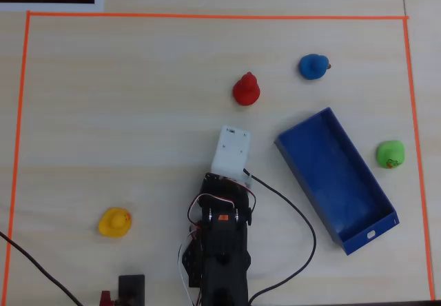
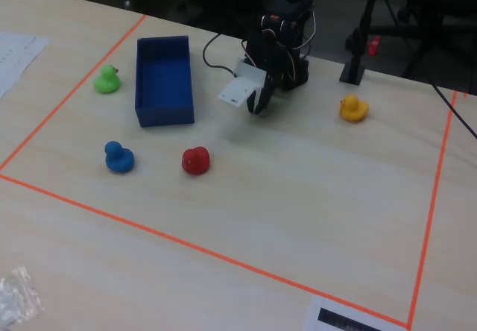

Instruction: Grasp blue duck and put it into box.

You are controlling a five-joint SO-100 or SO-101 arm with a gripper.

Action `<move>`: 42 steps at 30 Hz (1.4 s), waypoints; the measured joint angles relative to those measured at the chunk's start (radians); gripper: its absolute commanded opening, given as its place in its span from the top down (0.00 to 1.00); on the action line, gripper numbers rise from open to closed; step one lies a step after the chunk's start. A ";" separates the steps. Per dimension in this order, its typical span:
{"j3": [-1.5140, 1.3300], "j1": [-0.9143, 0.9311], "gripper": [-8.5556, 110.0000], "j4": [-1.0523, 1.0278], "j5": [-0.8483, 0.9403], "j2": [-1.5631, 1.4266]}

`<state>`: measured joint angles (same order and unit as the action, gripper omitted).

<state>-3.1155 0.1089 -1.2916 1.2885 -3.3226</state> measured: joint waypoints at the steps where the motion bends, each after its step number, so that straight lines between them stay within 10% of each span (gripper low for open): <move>1: 0.000 0.000 0.92 0.000 0.000 0.000; 16: 0.043 0.011 0.93 0.052 0.048 0.130; 32: 1.318 0.469 0.79 0.089 -0.061 0.962; 42: 1.506 0.531 0.66 0.307 -0.075 1.255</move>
<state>-1.6091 0.6397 -0.9848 1.2134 -2.0678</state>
